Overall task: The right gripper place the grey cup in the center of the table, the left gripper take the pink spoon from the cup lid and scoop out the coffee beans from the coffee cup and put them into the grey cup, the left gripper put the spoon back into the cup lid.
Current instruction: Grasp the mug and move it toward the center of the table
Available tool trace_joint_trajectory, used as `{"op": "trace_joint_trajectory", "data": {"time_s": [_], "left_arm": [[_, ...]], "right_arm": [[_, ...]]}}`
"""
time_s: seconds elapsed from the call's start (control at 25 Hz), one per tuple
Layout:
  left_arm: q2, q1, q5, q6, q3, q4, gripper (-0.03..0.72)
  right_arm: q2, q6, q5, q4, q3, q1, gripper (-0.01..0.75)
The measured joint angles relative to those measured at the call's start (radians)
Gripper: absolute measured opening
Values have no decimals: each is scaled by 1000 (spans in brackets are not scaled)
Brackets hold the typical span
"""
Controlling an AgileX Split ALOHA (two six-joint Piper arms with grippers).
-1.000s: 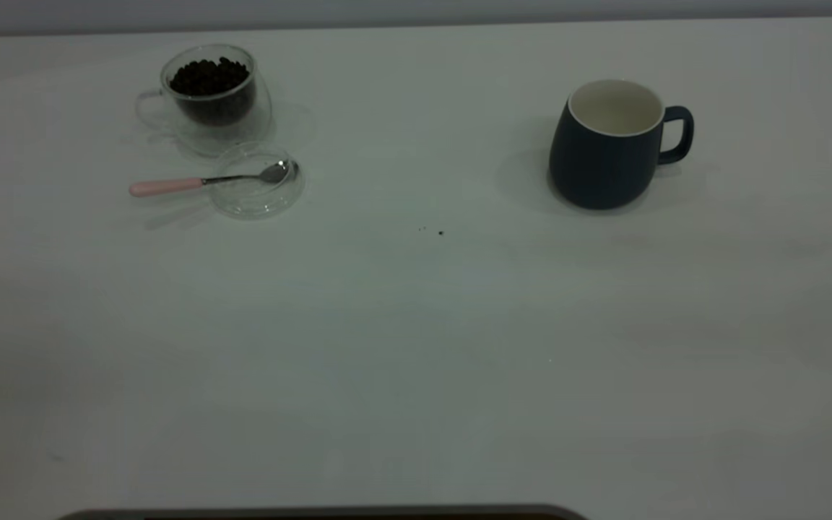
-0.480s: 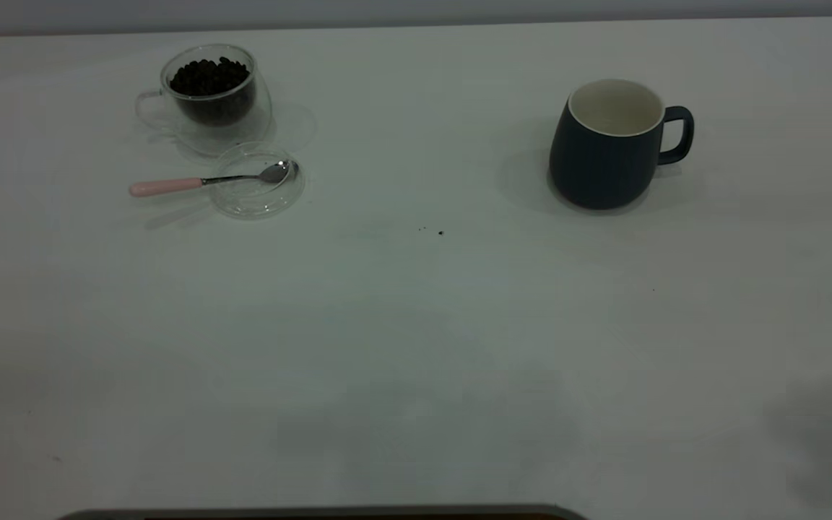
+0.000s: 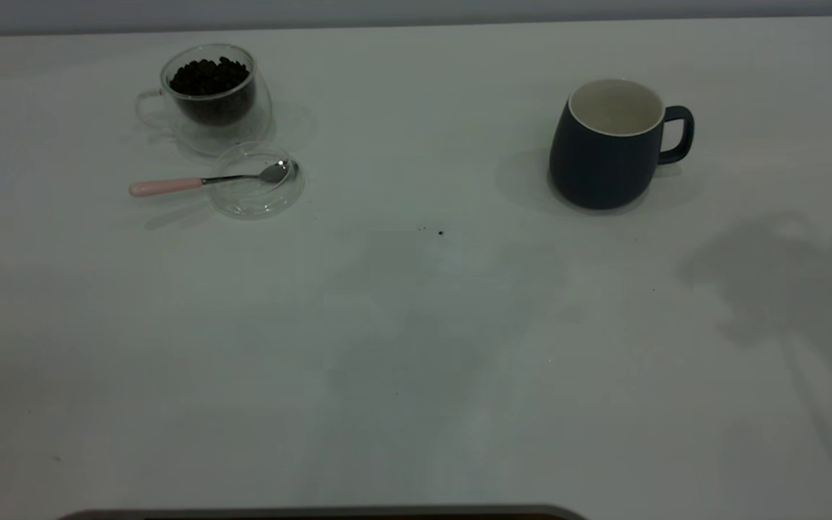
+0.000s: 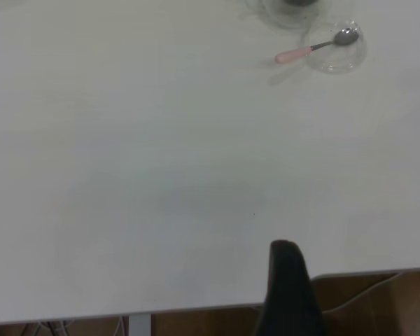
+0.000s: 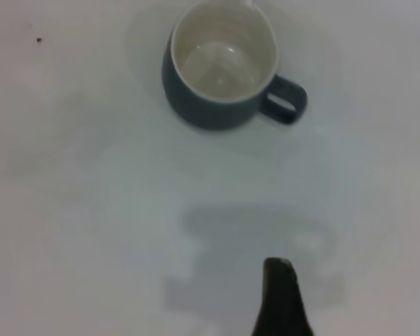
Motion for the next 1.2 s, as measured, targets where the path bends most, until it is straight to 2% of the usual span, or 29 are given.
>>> {"op": "trace_joint_trajectory", "data": {"time_s": [0.24,0.48,0.64,0.88,1.2], "left_arm": [[0,0,0,0,0,0,573],[0,0,0,0,0,0,573],[0,0,0,0,0,0,573],[0,0,0,0,0,0,573],[0,0,0,-1,0,0,573]], "right_arm": [[280,-246,-116,9,-160,0,526],[526,-571,-144,9,-301,0,505],[660,-725,-197,36,-372,-14,505],[783,-900,-279,140,-411,-27,505],[804,-1196,-288,420,-419,12,505]]}}
